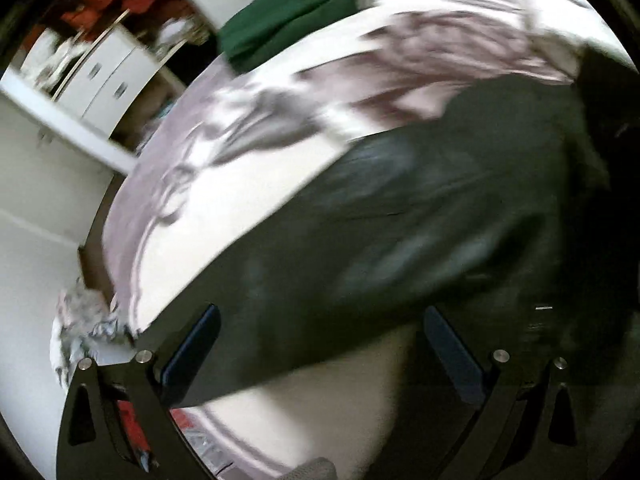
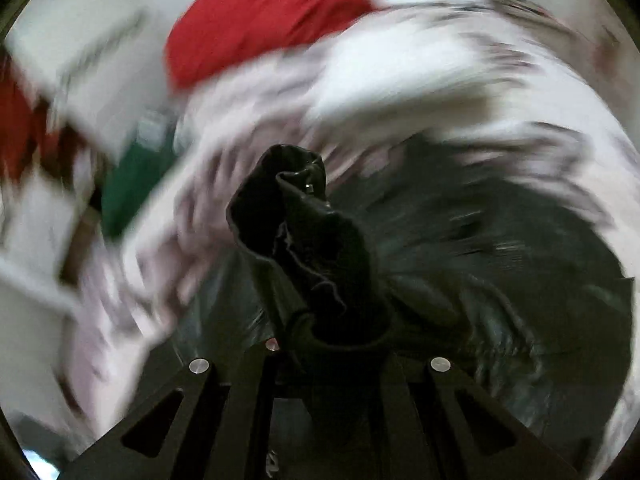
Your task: Fold large clothes
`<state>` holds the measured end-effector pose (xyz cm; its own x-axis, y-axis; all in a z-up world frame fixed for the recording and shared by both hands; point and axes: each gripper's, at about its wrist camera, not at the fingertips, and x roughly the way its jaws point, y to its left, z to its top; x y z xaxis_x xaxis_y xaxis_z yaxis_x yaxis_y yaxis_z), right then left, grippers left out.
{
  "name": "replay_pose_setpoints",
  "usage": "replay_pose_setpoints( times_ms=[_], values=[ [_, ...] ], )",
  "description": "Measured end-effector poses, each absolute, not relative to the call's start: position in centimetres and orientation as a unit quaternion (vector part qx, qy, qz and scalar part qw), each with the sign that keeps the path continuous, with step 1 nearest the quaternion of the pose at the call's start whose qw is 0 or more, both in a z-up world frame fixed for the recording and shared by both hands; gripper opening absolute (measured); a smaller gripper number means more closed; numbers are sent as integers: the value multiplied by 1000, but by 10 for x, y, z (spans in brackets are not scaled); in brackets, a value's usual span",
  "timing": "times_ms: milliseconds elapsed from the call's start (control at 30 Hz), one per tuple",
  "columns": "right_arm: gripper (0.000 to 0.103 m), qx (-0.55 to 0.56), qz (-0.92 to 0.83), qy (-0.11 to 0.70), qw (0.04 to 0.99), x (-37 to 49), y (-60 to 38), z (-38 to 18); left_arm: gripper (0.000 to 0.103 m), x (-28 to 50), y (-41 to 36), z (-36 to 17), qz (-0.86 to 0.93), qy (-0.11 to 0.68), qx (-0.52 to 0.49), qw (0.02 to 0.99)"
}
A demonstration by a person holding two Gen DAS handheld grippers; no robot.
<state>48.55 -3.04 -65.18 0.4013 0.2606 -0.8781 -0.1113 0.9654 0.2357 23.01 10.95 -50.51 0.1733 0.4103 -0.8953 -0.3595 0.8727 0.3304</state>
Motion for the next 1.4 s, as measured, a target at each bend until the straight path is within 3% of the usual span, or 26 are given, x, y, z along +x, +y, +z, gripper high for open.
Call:
replay_pose_setpoints(
  times_ms=[67, 167, 233, 267, 400, 567, 600, 633, 667, 767, 800, 833, 900, 967, 1033, 1100, 1267, 1367, 1400],
  values=[
    [7, 3, 122, 570, 813, 480, 21, -693, 103, 224, 128, -508, 263, 595, 6, 759],
    [19, -18, 121, 610, 783, 477, 40, -721, 103, 216, 148, -510, 264, 600, -16, 755],
    [56, 58, 150, 629, 761, 474, 17, -713, 103, 214, 158, -509, 259, 599, -33, 757],
    [60, 111, 157, 641, 743, 470, -3, -705, 103, 213, 162, -509, 254, 599, -42, 758],
    [61, 223, 98, 644, 725, 433, -103, -662, 103, 202, 166, -501, 244, 598, -52, 762],
    [60, 170, -65, 662, 727, 375, -220, -666, 103, 181, 179, -504, 253, 620, -79, 739],
    [54, 168, -78, 667, 721, 370, -236, -676, 103, 177, 182, -504, 256, 624, -82, 734],
    [37, 172, -83, 672, 716, 367, -251, -688, 103, 171, 185, -506, 264, 628, -84, 727],
    [28, 170, -85, 676, 712, 369, -264, -702, 103, 167, 187, -507, 270, 630, -82, 723],
    [19, 148, -121, 649, 737, 379, -291, -715, 103, 152, 193, -514, 289, 639, -84, 708],
    [7, 144, -142, 644, 737, 378, -301, -716, 103, 147, 195, -516, 296, 642, -91, 701],
    [2, 162, -158, 637, 737, 376, -313, -719, 103, 144, 198, -517, 301, 644, -99, 696],
    [2, 186, -155, 641, 728, 371, -324, -725, 103, 135, 205, -522, 311, 649, -125, 683],
    [8, 181, -142, 660, 715, 364, -328, -727, 103, 126, 215, -526, 313, 649, -174, 671],
    [29, 169, -127, 672, 710, 360, -321, -717, 103, 117, 225, -531, 311, 642, -231, 661],
    [35, 185, -102, 671, 711, 349, -319, -703, 103, 102, 239, -542, 289, 618, -343, 646],
    [43, 239, -60, 651, 718, 324, -309, -674, 99, 59, 272, -583, 245, 467, -613, 588],
    [43, 245, -40, 649, 719, 340, -280, -672, 75, 43, 289, -603, 282, 388, -671, 565],
    [43, 244, -36, 653, 716, 348, -275, -673, 57, 40, 294, -605, 298, 375, -676, 560]
  ],
)
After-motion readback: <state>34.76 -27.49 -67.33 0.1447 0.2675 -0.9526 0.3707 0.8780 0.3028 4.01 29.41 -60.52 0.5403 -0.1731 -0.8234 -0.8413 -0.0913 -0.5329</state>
